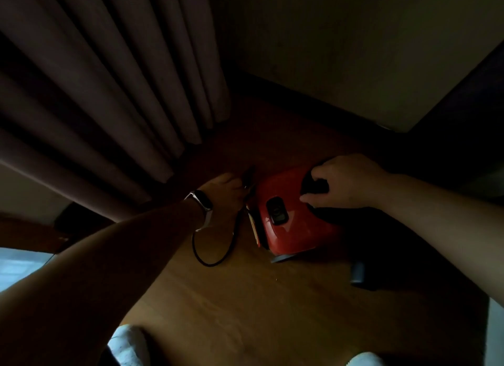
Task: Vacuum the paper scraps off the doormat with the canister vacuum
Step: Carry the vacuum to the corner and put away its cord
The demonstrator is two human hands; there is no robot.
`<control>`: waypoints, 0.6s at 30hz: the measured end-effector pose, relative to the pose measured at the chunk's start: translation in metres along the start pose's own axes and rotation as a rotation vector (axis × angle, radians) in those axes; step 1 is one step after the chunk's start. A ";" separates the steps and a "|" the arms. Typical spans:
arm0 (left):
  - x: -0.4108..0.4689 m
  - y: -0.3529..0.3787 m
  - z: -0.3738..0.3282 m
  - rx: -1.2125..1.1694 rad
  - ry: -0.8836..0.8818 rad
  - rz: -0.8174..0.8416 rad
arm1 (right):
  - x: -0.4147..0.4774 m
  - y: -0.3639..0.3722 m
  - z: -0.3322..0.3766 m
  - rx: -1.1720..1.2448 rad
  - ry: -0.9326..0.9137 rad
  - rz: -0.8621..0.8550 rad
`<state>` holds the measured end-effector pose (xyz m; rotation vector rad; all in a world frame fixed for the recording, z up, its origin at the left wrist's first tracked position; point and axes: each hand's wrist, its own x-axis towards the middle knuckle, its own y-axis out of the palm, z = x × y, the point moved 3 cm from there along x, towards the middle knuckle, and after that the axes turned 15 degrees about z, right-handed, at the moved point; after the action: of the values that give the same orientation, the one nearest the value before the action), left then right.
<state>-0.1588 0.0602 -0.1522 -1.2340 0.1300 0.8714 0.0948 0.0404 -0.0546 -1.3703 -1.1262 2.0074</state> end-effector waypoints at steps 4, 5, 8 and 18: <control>0.011 0.005 0.003 -0.273 -0.033 0.069 | -0.001 0.001 0.000 -0.006 0.011 0.027; 0.012 0.008 0.005 -0.447 -0.062 0.040 | -0.002 0.002 0.000 0.003 0.013 0.025; 0.007 0.015 0.012 -1.008 -0.150 -0.133 | -0.004 0.002 -0.001 0.019 0.018 0.019; 0.008 0.021 0.036 -1.446 -0.376 -0.121 | -0.023 -0.033 0.001 0.201 0.020 -0.111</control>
<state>-0.1797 0.0961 -0.1590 -2.3049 -1.0412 1.0749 0.1006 0.0416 -0.0153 -1.1977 -0.9415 1.9637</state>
